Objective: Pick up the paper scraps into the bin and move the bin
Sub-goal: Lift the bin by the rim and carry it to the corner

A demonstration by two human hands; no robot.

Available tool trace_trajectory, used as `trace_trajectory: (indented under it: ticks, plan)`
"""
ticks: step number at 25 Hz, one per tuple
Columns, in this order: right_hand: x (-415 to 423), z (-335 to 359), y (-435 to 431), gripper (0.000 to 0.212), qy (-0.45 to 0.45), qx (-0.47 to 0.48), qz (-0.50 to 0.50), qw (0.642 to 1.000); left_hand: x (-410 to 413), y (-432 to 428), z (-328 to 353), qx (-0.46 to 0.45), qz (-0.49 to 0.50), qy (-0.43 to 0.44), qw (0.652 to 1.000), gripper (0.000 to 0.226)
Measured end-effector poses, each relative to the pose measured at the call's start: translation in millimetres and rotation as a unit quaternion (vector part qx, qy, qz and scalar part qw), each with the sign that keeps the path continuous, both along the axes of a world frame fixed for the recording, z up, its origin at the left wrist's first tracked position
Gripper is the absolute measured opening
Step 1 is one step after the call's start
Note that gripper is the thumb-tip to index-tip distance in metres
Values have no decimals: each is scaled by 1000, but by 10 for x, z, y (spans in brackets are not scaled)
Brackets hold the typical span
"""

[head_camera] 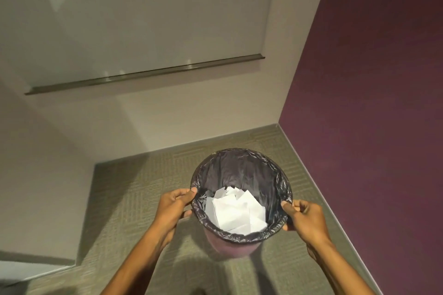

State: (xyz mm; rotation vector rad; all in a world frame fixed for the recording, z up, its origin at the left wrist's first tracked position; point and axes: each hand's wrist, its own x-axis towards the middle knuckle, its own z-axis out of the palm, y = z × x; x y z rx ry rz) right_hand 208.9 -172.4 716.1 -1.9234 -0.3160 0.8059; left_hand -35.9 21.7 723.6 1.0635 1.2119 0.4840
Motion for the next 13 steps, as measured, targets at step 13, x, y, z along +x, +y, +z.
trace_trajectory:
  ticks: [13]
  plan:
    - [1009,151,1346,25,-14,2,-65,998,1211,1731,85,23,-103,-42,993,25]
